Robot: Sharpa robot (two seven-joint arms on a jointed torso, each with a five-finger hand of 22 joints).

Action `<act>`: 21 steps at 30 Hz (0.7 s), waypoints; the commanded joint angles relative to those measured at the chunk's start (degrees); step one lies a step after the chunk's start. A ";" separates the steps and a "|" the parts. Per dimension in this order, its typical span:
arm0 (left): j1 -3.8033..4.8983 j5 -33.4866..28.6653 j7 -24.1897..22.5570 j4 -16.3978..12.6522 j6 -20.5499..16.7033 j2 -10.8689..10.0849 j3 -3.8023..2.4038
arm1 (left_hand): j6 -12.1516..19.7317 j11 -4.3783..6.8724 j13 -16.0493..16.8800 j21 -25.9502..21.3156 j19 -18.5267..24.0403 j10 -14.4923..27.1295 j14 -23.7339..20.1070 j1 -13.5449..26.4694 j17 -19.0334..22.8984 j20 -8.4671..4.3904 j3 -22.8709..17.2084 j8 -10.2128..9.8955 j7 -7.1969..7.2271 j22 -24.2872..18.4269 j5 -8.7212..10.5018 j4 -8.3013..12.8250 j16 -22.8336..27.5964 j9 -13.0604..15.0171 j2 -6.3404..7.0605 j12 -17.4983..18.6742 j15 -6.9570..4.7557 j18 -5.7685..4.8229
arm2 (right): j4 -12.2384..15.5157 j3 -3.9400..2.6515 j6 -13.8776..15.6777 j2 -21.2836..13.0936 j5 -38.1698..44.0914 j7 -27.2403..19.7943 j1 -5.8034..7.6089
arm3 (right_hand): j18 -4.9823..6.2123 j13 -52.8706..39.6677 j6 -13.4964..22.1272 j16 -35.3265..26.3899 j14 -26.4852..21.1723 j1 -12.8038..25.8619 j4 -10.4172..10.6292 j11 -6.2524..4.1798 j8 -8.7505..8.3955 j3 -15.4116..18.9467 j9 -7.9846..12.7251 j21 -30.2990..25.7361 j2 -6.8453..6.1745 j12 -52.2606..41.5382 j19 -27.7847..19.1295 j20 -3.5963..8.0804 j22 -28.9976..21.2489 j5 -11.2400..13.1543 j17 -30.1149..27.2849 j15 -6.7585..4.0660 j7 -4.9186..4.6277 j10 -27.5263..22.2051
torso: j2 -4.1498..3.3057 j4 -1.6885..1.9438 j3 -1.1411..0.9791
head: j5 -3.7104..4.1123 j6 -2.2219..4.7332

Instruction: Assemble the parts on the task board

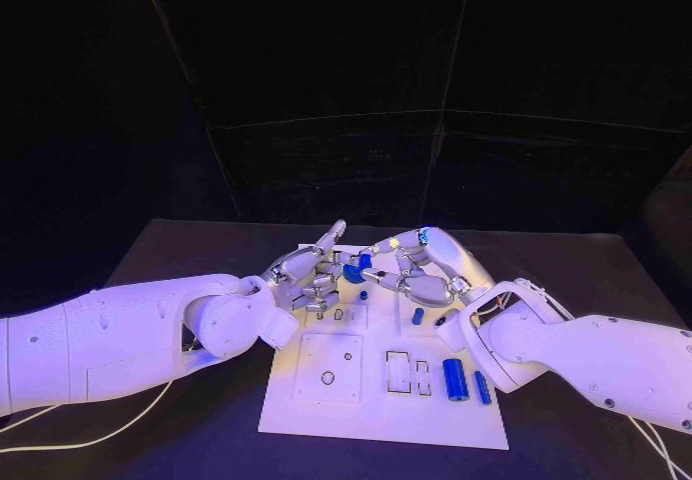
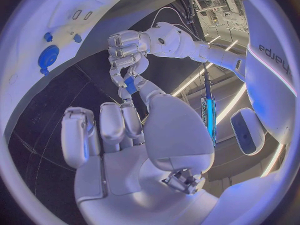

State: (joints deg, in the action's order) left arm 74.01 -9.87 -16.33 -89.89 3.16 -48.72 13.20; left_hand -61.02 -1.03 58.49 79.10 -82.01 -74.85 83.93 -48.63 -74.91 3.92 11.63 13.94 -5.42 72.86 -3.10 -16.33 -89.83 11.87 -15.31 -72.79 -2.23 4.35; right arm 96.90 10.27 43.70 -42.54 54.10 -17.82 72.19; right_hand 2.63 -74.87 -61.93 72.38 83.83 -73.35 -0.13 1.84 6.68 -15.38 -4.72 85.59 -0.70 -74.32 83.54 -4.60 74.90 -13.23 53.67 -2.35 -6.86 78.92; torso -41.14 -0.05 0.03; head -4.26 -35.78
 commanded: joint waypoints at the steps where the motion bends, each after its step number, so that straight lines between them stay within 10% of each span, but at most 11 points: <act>1: 0.09 0.62 -0.12 0.30 -0.42 -0.14 -0.06 | 0.24 -0.09 -0.75 -0.09 0.04 0.04 6.07 -1.10 -15.09 -0.25 0.20 -0.07 -0.10 -0.25 -0.25 0.22 -0.17 0.20 0.02 0.69 -0.31 -0.46 | 0.42 -0.03 1.13 -0.14 -0.51 -0.55 0.07 | -0.73 -0.05 -0.35 0.27 0.77 -0.40 0.15 0.12 0.22 -0.27 -0.08 0.20 0.07 -0.23 0.41 0.11 7.86 -0.22 0.01 0.24 0.09 0.44 | -0.03 0.02 -0.05 | 0.04 -0.06; 21: 0.24 5.96 3.66 2.50 -6.74 -1.29 -0.06 | 5.65 -2.32 -9.90 -1.66 1.34 6.68 6.07 -3.34 -15.09 1.46 1.53 -3.59 -2.55 -2.57 -0.26 0.42 -0.17 -0.10 0.10 6.83 1.59 0.04 | 0.35 -0.05 0.91 -0.67 -1.23 -0.09 0.07 | -0.74 -0.04 -0.46 0.22 0.74 -0.23 0.39 0.12 0.23 -0.09 -0.10 0.22 0.10 -0.21 0.43 0.13 7.90 -0.06 -0.11 0.22 0.10 0.45 | 0.05 0.01 0.08 | 0.10 -0.10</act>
State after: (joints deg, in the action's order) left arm 74.15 -5.53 -12.70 -87.40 -1.58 -49.94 13.19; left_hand -55.67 -3.28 48.75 77.70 -80.88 -68.47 83.96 -51.45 -74.91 5.05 13.13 10.67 -7.86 70.35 -3.10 -16.10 -89.83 11.79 -15.11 -66.23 -1.00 4.35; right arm 97.31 10.25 44.43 -43.25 53.20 -18.14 72.16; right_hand 2.63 -74.86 -61.97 72.38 83.84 -73.39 0.06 1.85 6.71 -15.43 -4.72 85.59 -0.67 -74.32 83.55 -4.60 74.90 -13.09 53.61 -2.35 -6.80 78.92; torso -41.10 -0.08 0.02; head -4.24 -35.91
